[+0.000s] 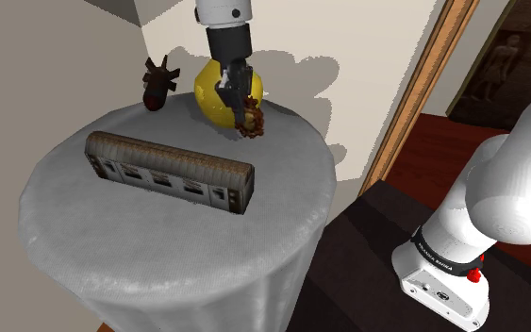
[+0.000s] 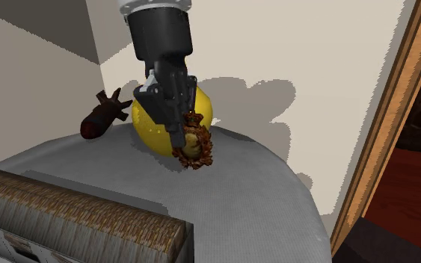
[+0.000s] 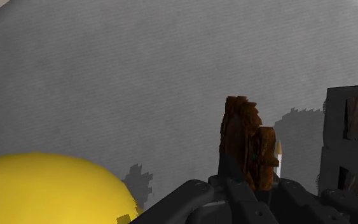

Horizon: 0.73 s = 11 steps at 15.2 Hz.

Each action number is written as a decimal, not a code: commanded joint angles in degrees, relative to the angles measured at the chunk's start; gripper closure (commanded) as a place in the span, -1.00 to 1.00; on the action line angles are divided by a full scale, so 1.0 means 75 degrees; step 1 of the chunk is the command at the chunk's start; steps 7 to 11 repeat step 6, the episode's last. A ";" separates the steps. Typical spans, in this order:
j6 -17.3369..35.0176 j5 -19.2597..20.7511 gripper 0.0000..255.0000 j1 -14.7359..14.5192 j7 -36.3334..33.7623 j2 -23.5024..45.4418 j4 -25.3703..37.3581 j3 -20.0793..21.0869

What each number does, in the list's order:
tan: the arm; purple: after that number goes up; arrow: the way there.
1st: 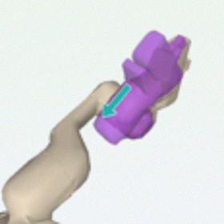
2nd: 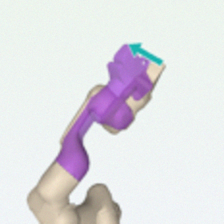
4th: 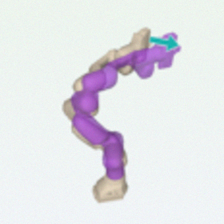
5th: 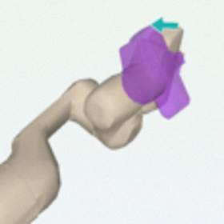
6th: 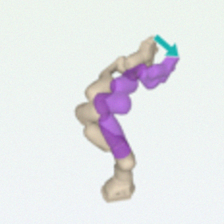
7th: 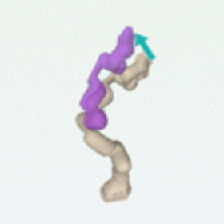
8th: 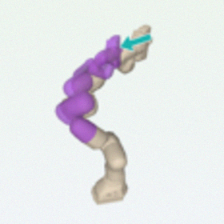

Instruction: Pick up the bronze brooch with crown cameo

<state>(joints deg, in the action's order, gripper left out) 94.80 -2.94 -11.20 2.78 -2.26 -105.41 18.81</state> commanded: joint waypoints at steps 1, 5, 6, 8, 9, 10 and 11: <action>-0.0203 -0.0003 1.00 -0.0003 -0.0014 -0.0008 0.0192 0.0002; -0.0527 0.0001 1.00 -0.0001 -0.0028 0.0002 0.0526 0.0000; -0.0528 0.0002 1.00 -0.0001 -0.0028 0.0003 0.0527 0.0001; -0.0528 0.0002 1.00 -0.0001 -0.0028 0.0003 0.0527 0.0001; -0.0528 0.0002 1.00 -0.0001 -0.0028 0.0003 0.0527 0.0001; -0.0528 0.0002 1.00 -0.0001 -0.0028 0.0003 0.0527 0.0001; -0.0528 0.0002 1.00 -0.0001 -0.0028 0.0003 0.0527 0.0001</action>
